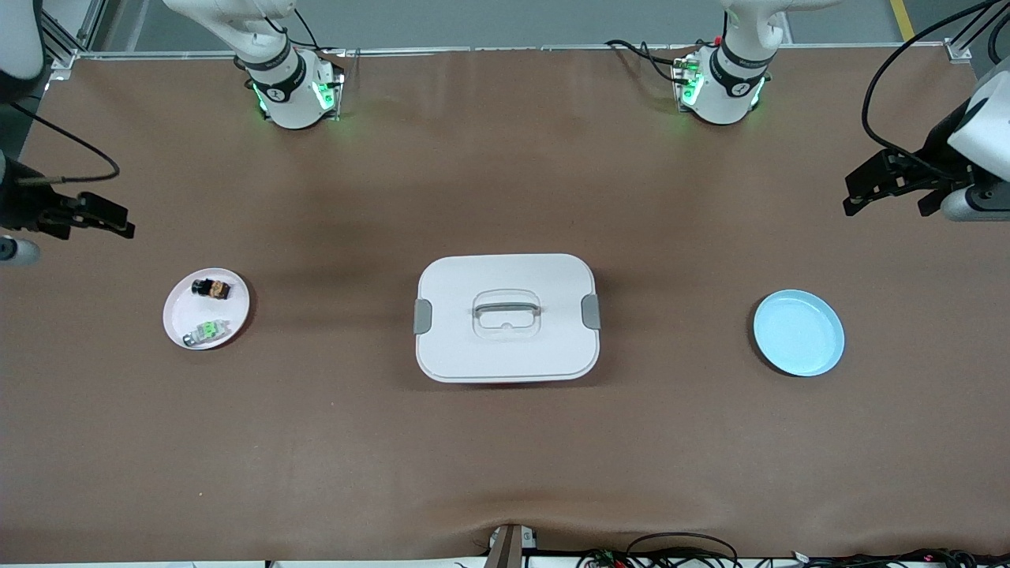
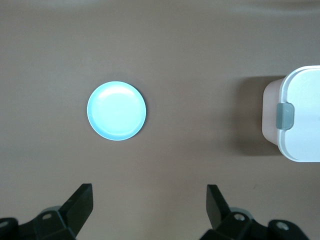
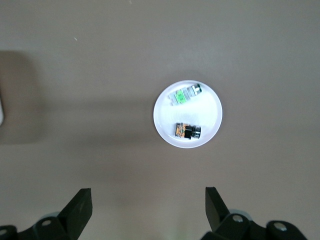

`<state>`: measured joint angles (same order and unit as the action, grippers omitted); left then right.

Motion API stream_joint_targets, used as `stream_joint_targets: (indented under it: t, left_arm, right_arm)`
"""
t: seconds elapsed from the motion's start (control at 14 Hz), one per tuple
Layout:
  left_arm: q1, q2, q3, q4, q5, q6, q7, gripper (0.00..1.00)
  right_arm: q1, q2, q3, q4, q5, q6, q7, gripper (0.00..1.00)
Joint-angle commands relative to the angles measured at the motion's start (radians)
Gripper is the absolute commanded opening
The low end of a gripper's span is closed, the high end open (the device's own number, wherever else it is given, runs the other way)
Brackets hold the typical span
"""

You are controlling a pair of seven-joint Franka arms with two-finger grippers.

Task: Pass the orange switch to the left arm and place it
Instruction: 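Move the right gripper over the black switch on the white plate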

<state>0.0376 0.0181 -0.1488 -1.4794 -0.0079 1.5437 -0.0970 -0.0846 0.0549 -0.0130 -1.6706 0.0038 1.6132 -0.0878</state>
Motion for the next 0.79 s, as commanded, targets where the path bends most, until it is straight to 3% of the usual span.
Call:
stream_joint_targets:
  t: [0.0,0.14,0.72]
  left_arm:
    - [0.004,-0.006,-0.006,0.014,0.017,-0.02,-0.004,1.0]
    - [0.007,0.002,0.003,0.045,0.017,-0.019,-0.001,1.0]
    - [0.004,0.006,-0.001,0.05,0.022,-0.022,-0.003,1.0]
  right_arm:
    - [-0.027,0.014,0.005,-0.047,-0.008,0.048,-0.012,1.0]
    - [-0.027,0.014,0.005,-0.115,-0.047,0.123,-0.01,1.0]
    - [-0.079,0.014,0.005,-0.388,-0.054,0.46,-0.012,1.0]
